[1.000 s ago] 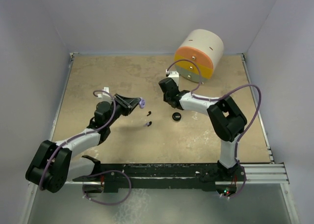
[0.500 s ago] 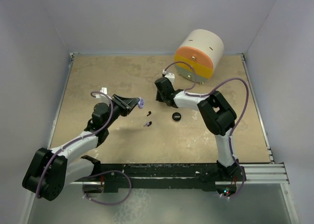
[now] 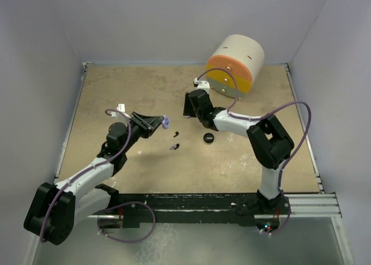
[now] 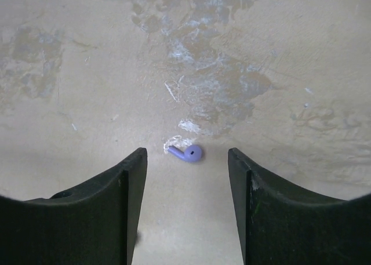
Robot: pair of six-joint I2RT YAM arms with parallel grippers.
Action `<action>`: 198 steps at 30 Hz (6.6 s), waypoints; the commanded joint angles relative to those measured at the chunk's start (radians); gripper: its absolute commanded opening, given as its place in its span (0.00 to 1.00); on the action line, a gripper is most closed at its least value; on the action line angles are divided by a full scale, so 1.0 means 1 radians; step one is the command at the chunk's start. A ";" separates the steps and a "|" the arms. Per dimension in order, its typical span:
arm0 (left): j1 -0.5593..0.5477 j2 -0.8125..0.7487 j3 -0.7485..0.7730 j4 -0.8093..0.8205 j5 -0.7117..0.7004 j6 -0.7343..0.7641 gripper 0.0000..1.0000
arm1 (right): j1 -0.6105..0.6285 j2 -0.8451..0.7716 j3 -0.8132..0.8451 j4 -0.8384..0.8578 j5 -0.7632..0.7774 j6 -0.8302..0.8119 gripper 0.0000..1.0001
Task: Insert the wireless bluetooth earbuds into the charging case
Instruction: Place the earbud at the center of the board, then pick up the earbud from the center of the board.
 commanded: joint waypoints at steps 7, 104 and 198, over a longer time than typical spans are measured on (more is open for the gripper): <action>0.009 -0.018 0.002 0.017 -0.011 0.030 0.00 | -0.010 -0.080 -0.122 0.183 -0.193 -0.430 0.67; 0.009 0.006 -0.009 0.039 -0.010 0.030 0.00 | 0.044 0.047 0.010 0.108 -0.314 -0.467 0.46; 0.109 0.187 0.145 0.226 0.150 0.077 0.00 | -0.227 -0.153 0.096 0.216 -0.912 0.039 0.00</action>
